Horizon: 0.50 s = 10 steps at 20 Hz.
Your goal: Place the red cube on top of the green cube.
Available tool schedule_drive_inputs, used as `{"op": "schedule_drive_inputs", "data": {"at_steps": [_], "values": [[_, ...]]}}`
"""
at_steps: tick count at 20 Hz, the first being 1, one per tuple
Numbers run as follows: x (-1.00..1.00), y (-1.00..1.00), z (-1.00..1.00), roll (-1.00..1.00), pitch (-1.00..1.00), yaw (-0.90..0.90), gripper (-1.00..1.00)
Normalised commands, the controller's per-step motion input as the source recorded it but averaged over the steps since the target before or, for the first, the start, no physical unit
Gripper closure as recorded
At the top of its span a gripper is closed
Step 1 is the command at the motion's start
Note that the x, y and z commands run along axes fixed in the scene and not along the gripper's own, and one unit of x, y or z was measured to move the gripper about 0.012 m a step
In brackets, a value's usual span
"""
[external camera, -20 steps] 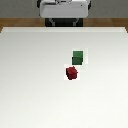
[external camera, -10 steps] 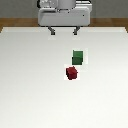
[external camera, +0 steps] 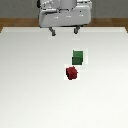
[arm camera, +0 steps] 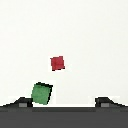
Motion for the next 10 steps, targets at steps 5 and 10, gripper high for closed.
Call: {"op": "schedule_drive_inputs", "data": {"at_steps": [5,10], "values": [[0.0,0.0,-0.6,0.0,0.0,0.0,-1.0],[0.0,0.0,-0.2,0.0,0.0,0.0,-1.0]]}}
